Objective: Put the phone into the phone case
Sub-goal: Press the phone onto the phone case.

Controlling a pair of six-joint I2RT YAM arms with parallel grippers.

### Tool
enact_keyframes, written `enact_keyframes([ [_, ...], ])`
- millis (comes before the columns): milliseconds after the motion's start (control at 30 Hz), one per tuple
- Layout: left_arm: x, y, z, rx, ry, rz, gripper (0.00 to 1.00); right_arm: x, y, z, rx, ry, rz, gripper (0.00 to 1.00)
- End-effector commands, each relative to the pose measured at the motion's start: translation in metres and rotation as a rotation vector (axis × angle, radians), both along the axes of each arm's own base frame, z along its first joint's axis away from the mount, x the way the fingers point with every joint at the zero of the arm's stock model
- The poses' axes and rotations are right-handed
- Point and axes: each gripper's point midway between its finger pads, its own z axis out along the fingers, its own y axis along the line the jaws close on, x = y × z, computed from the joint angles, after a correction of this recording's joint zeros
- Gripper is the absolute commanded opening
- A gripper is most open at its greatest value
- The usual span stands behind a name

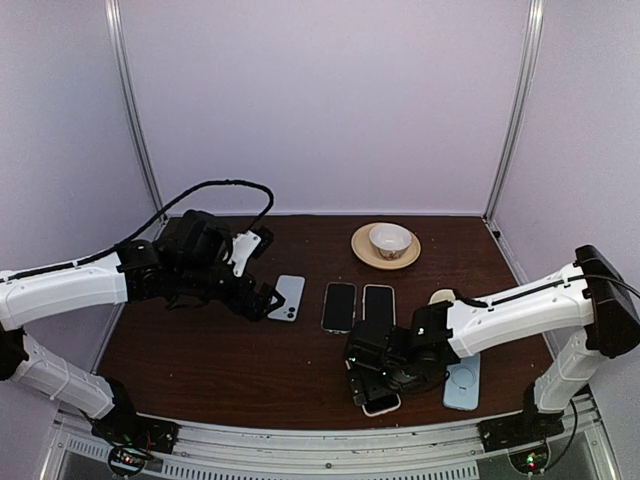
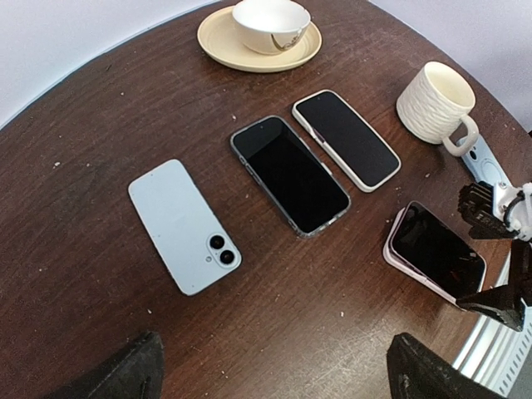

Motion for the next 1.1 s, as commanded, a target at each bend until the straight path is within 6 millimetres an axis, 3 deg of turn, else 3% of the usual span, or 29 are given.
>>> enact_keyframes([
  [0,0.003,-0.003,0.018,-0.045,-0.037,-0.011,0.97,0.000,0.001,-0.017,0.019,0.028,-0.039,1.00],
  [133,0.003,-0.003,0.018,-0.046,-0.036,-0.014,0.98,-0.004,0.007,-0.024,0.028,0.058,-0.026,0.99],
  [500,0.002,-0.004,0.016,-0.047,-0.029,-0.019,0.98,0.000,-0.035,-0.005,0.015,0.059,-0.022,0.97],
  [567,0.002,-0.004,0.016,-0.045,-0.031,-0.018,0.98,-0.002,-0.042,-0.009,0.030,0.095,-0.019,0.89],
  [733,0.003,-0.003,0.016,-0.040,-0.038,-0.015,0.98,0.001,-0.051,-0.013,0.032,0.119,-0.011,0.56],
  [867,0.003,-0.003,0.016,-0.040,-0.036,-0.016,0.98,0.001,-0.059,-0.022,0.013,0.129,-0.019,0.37],
  [967,0.003,-0.003,0.016,-0.039,-0.036,-0.016,0.97,-0.005,-0.060,-0.035,0.030,0.170,-0.029,0.30],
  [1067,0.004,-0.002,0.016,-0.037,-0.039,-0.013,0.98,-0.016,-0.058,-0.050,0.042,0.226,-0.031,0.32],
])
